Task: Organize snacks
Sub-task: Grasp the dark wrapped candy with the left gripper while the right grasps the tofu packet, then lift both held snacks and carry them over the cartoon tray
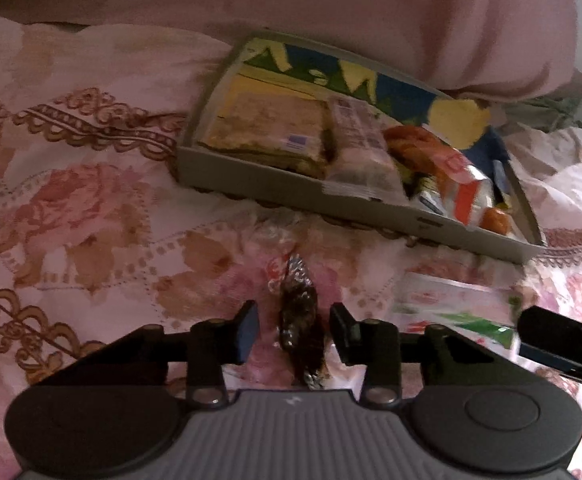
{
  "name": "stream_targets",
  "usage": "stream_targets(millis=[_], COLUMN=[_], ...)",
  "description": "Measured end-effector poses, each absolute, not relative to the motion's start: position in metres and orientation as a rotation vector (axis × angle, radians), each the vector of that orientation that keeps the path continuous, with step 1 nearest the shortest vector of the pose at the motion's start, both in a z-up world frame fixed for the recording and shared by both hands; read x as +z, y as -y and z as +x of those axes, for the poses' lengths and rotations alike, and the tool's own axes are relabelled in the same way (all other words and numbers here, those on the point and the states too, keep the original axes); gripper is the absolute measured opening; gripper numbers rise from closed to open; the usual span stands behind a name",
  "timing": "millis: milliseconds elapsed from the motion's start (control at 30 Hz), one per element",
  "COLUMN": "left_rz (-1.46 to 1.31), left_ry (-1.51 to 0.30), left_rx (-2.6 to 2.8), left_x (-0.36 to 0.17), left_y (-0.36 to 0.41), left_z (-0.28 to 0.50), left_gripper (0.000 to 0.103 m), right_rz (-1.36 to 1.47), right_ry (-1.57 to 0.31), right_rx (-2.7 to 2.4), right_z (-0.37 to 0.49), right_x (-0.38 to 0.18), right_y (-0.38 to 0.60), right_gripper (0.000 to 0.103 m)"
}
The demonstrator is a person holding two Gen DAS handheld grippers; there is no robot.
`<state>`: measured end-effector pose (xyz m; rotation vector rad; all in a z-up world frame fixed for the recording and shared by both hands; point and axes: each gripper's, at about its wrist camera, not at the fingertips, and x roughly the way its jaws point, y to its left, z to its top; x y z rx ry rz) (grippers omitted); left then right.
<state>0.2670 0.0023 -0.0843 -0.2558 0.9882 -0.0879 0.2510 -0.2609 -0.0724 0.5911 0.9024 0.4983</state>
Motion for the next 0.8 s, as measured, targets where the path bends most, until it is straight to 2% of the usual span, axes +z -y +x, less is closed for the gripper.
stream_targets(millis=[167,267,400,800], left_rz=[-0.217,-0.2,-0.209,-0.17], left_ry=[-0.993,-0.998,-1.017,-1.012], left_rx=[-0.147,-0.143,-0.138,-0.154], left_x=[-0.084,-0.085,-0.087,-0.092], left_y=[0.01,0.013,0.009,0.01], left_z=[0.263,0.262,0.266,0.272], left_gripper=[0.04,0.034,0.035,0.042], right_rz=[0.565,0.546,0.469,0.264], right_ry=[-0.982,-1.064,-1.138,-1.115], right_rx=[0.537,0.555,0.575,0.599], right_z=[0.251,0.252,0.249,0.236], right_x=[-0.084,-0.094,-0.101,-0.097], right_y=[0.247,0.239,0.227,0.204], right_gripper=[0.057,0.056,0.056,0.056])
